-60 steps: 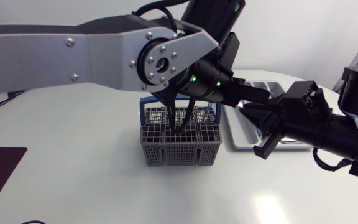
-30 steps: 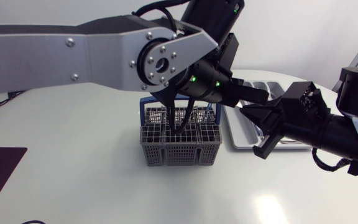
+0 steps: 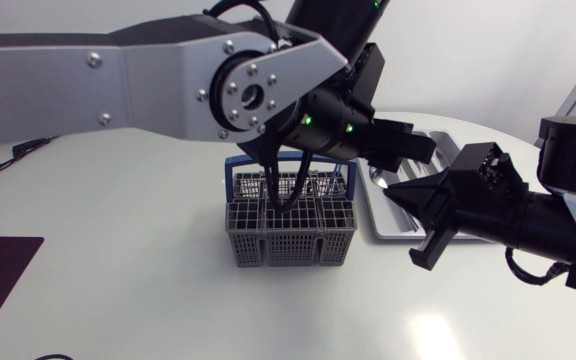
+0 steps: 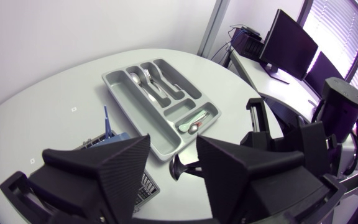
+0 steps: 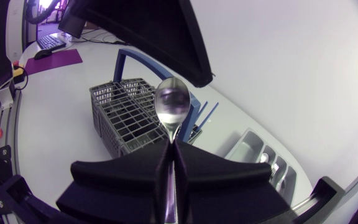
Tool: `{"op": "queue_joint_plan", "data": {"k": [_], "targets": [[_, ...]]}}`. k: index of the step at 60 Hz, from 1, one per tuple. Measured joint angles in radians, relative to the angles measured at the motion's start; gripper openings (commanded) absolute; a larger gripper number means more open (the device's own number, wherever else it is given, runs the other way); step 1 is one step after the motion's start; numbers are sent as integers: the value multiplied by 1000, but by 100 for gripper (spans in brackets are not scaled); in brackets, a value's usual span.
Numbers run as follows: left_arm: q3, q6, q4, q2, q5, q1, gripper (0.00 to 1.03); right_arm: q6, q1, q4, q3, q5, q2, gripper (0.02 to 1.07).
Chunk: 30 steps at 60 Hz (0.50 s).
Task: Unload the cutlery basket into the drawer organizer.
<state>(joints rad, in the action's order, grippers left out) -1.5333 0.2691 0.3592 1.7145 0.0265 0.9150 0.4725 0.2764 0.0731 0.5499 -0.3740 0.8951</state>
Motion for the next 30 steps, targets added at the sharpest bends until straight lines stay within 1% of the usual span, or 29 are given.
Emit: {"op": "queue_joint_plan", "data": {"k": [4,7,10,21,25,30], "targets": [[0,-4,0,-10,0,-10,89,28,-28,23,0,-34,-6,8],[0,-7,0,-22,0,-23,90,54,-75,42,0,-87,-5,8],[0,-12,2,-38,0,-42,93,92,-150,78,4,-154,3,8],[-29,-65,65,-97,2,-128,98,323,-436,246,100,-357,126,8],[-32,-97,98,-117,18,-152,98,435,-509,328,159,-394,187,8],[-32,-146,136,-131,44,-169,98,559,-565,397,221,-412,258,8]]}}
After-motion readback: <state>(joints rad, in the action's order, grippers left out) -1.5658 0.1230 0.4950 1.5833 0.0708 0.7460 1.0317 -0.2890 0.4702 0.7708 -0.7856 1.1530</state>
